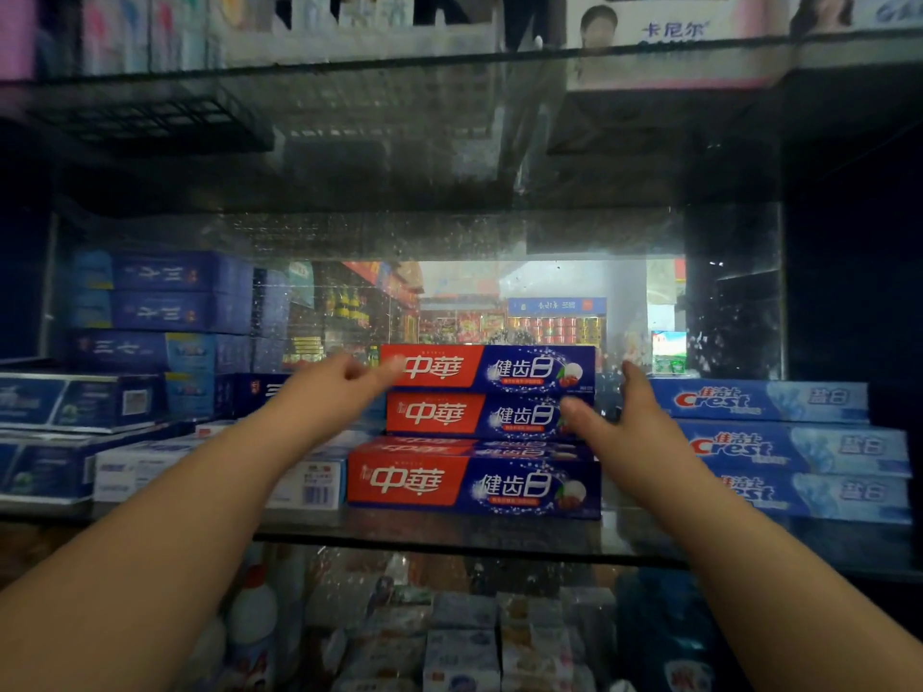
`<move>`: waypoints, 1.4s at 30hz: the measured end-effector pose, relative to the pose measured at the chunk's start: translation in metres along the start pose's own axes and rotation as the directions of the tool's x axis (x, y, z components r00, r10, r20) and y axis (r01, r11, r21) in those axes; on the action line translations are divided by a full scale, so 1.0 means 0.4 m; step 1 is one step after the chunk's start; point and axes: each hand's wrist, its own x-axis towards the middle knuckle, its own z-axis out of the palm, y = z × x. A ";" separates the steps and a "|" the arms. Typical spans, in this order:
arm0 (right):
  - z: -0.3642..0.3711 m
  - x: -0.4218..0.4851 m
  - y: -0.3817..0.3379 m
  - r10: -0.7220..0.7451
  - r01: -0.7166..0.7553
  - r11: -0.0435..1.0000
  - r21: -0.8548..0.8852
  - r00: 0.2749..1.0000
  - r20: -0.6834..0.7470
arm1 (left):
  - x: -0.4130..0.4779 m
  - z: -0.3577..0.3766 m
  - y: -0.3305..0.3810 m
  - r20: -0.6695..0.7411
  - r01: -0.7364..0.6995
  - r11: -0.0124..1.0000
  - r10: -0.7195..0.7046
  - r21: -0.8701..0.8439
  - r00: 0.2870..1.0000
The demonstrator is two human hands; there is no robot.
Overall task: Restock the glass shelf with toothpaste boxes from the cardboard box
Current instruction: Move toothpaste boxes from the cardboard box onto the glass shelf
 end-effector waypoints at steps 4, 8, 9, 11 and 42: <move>0.025 0.063 -0.025 0.110 -0.112 0.960 0.257 0.994 0.020 | 0.020 0.046 0.018 0.139 0.149 0.817 -0.085 -0.558 0.987; 0.048 0.085 -0.011 0.085 -0.106 0.935 0.338 0.993 0.077 | 0.019 0.087 0.043 0.212 0.173 0.813 -0.063 -0.555 0.975; 0.046 0.085 -0.005 0.074 -0.096 0.935 0.342 0.994 0.078 | 0.018 0.089 0.047 0.210 0.172 0.804 -0.059 -0.569 0.976; 0.039 0.079 0.001 0.051 -0.080 0.942 0.326 0.994 0.096 | 0.012 0.083 0.053 0.212 0.179 0.773 -0.059 -0.608 0.975; 0.011 -0.001 0.095 0.060 -0.124 0.913 0.389 0.983 0.174 | -0.035 0.121 0.020 0.183 0.155 0.740 -0.044 -0.654 0.982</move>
